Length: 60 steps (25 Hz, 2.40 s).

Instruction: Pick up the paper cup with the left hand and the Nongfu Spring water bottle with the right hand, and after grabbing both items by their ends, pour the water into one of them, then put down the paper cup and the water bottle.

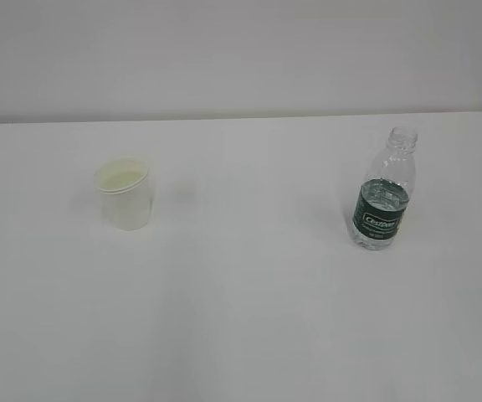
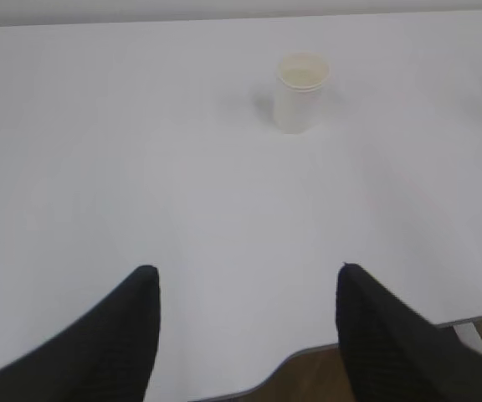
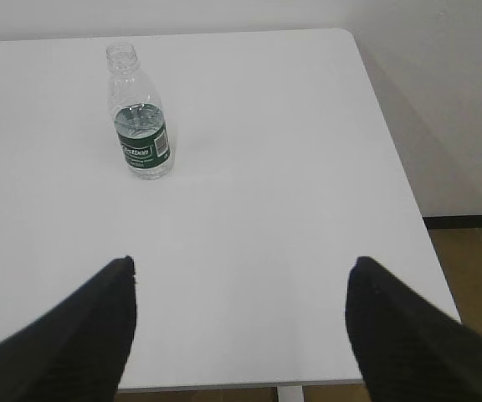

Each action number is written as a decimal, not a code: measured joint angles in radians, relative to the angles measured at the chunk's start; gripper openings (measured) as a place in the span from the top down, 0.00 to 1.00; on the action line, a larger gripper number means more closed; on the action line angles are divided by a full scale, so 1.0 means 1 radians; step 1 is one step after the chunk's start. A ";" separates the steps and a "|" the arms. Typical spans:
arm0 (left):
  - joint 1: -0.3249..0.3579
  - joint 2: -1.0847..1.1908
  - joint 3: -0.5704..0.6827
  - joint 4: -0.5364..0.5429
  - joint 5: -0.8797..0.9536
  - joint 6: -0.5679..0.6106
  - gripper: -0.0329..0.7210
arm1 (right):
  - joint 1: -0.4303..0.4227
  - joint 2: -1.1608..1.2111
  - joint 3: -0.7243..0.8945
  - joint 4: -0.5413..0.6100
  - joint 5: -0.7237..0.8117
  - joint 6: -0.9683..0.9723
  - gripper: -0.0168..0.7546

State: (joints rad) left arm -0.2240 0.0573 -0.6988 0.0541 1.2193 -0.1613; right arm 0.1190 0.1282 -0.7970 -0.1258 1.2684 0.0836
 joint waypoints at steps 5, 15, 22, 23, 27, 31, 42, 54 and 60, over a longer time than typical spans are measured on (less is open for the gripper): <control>0.000 0.000 0.027 -0.008 0.006 0.001 0.33 | 0.000 0.000 0.037 0.003 0.002 -0.001 0.21; 0.000 -0.007 0.079 -0.010 -0.009 0.002 0.34 | 0.000 0.000 0.140 0.006 0.004 -0.021 0.21; 0.000 -0.018 0.104 -0.010 -0.049 0.002 0.36 | 0.000 0.000 0.209 0.010 -0.010 -0.021 0.21; 0.000 -0.018 0.114 -0.010 -0.049 0.002 0.36 | 0.000 0.000 0.221 0.017 -0.015 -0.021 0.21; 0.000 -0.018 0.140 -0.014 -0.051 0.002 0.36 | 0.000 0.000 0.238 0.033 -0.033 -0.021 0.21; 0.000 -0.018 0.154 -0.016 -0.079 0.002 0.36 | 0.000 0.000 0.251 0.033 -0.061 -0.021 0.21; 0.000 -0.018 0.167 -0.012 -0.107 0.002 0.36 | 0.000 0.000 0.293 0.036 -0.110 -0.021 0.21; 0.000 -0.018 0.167 -0.010 -0.107 0.002 0.36 | 0.000 0.000 0.303 0.033 -0.124 -0.021 0.21; 0.000 -0.018 0.167 -0.010 -0.107 0.002 0.36 | 0.000 0.000 0.303 0.033 -0.125 -0.021 0.21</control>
State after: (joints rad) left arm -0.2240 0.0395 -0.5322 0.0440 1.1120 -0.1590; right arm 0.1190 0.1282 -0.4943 -0.0930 1.1432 0.0628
